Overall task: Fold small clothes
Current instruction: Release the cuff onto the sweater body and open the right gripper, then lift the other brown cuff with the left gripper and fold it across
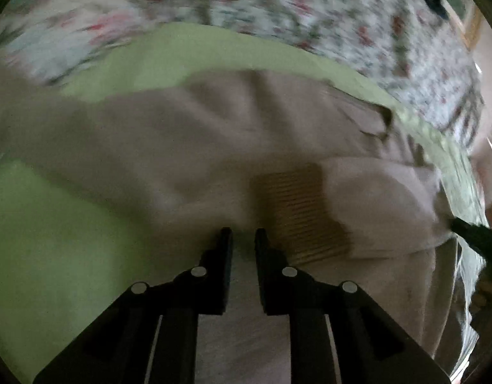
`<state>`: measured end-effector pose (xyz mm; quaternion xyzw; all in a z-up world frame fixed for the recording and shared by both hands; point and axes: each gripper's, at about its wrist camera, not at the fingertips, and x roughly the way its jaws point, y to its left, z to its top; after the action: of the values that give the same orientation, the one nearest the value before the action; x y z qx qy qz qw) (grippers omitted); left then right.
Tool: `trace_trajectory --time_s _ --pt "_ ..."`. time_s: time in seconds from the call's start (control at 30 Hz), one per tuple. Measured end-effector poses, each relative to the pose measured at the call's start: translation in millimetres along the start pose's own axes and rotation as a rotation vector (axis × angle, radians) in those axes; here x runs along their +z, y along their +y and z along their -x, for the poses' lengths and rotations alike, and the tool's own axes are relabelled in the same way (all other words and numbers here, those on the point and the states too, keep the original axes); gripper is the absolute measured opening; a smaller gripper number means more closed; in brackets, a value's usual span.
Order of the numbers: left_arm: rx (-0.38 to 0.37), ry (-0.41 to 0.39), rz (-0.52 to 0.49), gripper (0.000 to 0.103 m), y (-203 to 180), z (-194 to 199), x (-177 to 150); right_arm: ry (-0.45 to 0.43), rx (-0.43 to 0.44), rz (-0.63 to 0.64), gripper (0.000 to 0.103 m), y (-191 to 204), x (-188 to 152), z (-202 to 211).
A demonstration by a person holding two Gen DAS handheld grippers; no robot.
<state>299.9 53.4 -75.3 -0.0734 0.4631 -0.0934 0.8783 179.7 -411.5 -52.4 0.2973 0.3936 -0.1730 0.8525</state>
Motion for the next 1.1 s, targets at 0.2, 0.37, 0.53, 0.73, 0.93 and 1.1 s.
trace_trajectory --time_s 0.2,0.37,0.53,0.73,0.93,1.1 --pt "0.102 -0.086 0.191 0.045 90 41 14 -0.045 0.121 0.105 0.053 43 -37 46" --pt "0.184 -0.198 0.360 0.076 166 76 46 0.031 0.173 0.154 0.053 53 -81 53" --pt "0.247 -0.273 0.491 0.081 225 89 77 0.084 0.180 0.151 0.053 60 -97 41" --pt "0.312 -0.333 0.554 0.072 270 95 106 0.122 0.183 0.136 0.053 64 -98 26" --pt "0.309 -0.360 0.476 0.008 263 106 116 0.124 0.184 0.139 0.053 63 -97 28" --pt "0.246 -0.398 0.362 0.008 208 120 104 0.119 0.195 0.135 0.053 62 -101 33"
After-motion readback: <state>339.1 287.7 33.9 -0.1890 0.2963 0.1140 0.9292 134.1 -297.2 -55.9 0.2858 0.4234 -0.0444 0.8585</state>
